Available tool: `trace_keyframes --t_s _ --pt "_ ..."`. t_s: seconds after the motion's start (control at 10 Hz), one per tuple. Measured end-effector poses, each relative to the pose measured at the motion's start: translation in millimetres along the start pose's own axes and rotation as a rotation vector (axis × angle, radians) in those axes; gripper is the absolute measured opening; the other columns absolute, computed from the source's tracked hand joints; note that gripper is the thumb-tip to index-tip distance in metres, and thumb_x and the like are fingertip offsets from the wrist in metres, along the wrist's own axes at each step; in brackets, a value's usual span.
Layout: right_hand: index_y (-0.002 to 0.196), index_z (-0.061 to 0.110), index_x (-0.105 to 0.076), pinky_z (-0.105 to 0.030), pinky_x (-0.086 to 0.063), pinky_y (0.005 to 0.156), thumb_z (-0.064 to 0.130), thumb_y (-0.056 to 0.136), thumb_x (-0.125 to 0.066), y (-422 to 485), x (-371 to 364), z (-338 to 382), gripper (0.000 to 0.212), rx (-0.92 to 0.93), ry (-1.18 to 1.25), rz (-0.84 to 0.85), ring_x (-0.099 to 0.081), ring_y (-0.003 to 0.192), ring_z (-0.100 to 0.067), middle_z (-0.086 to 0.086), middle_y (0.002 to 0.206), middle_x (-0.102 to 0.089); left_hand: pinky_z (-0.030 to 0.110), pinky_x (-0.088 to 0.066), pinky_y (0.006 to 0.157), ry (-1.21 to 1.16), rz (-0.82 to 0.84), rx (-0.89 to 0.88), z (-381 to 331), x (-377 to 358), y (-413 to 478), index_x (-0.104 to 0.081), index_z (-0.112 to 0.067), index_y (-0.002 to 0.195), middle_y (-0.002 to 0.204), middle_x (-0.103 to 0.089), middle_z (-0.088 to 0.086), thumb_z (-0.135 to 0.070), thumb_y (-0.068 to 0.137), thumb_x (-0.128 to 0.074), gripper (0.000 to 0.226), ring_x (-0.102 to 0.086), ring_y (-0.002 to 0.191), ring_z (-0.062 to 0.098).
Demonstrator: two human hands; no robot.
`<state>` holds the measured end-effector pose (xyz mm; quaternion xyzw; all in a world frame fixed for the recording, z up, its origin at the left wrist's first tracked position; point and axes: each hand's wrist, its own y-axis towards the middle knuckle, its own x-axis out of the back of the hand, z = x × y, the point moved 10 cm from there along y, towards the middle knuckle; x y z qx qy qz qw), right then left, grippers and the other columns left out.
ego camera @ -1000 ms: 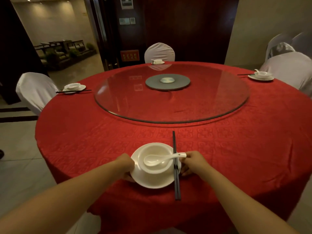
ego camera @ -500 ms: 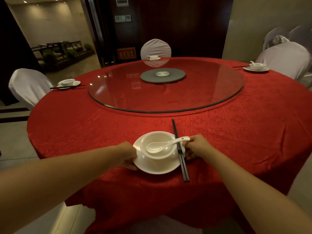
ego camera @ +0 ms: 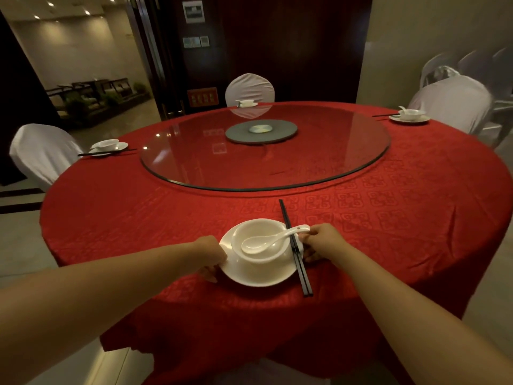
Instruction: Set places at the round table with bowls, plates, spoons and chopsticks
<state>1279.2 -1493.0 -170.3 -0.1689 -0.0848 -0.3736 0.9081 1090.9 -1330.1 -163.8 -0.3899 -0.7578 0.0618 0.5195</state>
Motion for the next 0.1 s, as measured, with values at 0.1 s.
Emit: trace_keyframes --t_s 0.1 --pt "0.114 -0.012 -0.053 -0.020 -0.050 0.036 -0.006 0.093 -0.041 -4.7 4.3 -14.9 0.025 -0.098 -0.018 0.036 -0.055 0.048 -0.016 -0.012 0.064 -0.054 0.033 -0.054 0.051 0.066 -0.021 0.044 7.4 8.5 0.3 -0.056 0.010 0.103 0.071 -0.052 0.015 -0.001 0.095 -0.039 0.022 -0.051 0.051 0.023"
